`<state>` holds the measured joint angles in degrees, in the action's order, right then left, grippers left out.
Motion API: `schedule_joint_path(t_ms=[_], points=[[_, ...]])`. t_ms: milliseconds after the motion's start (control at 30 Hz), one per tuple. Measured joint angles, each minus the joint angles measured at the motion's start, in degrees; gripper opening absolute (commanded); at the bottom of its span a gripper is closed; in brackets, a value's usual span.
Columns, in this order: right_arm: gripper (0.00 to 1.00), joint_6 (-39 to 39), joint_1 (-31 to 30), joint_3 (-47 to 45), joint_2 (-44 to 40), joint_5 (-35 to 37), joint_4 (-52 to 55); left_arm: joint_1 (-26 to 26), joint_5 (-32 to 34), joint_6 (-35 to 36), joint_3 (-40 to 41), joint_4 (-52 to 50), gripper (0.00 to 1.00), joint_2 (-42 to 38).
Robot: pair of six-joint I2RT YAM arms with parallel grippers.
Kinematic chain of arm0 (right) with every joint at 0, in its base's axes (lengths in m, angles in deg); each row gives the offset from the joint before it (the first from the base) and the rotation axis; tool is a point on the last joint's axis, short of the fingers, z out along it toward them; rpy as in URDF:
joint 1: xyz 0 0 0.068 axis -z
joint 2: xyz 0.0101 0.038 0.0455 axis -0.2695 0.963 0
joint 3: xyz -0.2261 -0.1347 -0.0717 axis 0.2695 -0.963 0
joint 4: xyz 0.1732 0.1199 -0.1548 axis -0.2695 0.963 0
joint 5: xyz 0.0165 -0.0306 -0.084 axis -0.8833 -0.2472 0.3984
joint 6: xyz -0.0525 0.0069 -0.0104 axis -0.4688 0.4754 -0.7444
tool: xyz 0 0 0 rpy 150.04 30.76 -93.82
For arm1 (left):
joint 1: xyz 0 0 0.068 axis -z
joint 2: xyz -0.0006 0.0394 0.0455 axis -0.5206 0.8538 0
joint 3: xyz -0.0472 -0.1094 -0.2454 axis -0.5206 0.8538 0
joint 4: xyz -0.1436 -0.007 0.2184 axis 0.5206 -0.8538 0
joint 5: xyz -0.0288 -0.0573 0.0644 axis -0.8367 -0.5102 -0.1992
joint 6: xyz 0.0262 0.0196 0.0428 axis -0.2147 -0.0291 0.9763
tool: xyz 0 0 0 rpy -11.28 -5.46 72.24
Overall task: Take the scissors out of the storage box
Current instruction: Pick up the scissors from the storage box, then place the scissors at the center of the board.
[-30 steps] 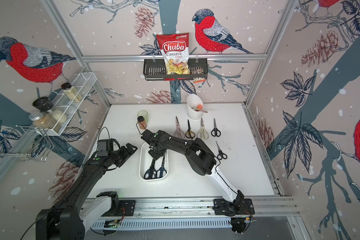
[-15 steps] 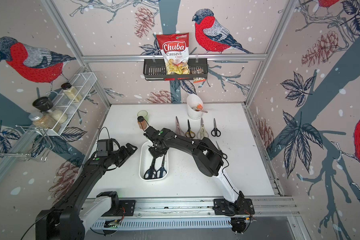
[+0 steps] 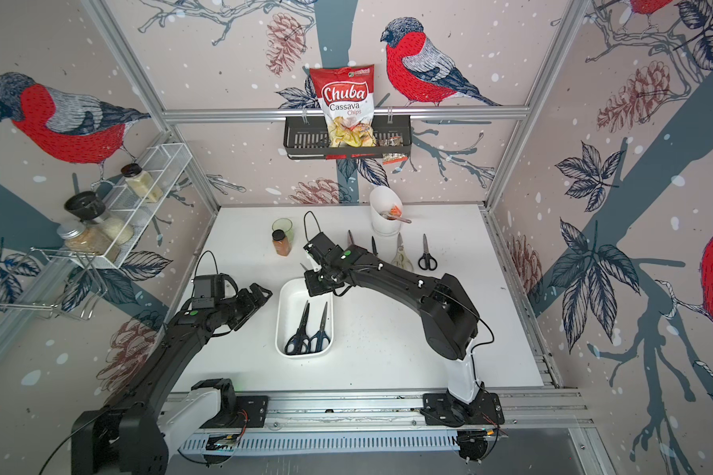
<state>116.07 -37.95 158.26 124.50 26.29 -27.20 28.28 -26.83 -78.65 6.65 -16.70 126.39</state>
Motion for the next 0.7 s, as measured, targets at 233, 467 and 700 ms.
schedule_joint_path(t_ms=[233,467,700], points=[[0.0,10.05,8.72,-18.05,-13.55,4.52,0.81,0.0,-0.22,0.76,-1.14,1.6,0.95,3.04],[0.0,12.52,16.59,-31.58,-22.38,6.16,2.89,0.0,-0.52,0.74,-1.4,2.69,0.95,4.59],[0.0,11.82,21.7,-40.15,-24.68,6.54,3.32,0.0,-0.55,0.72,-1.4,3.21,0.95,4.76]])
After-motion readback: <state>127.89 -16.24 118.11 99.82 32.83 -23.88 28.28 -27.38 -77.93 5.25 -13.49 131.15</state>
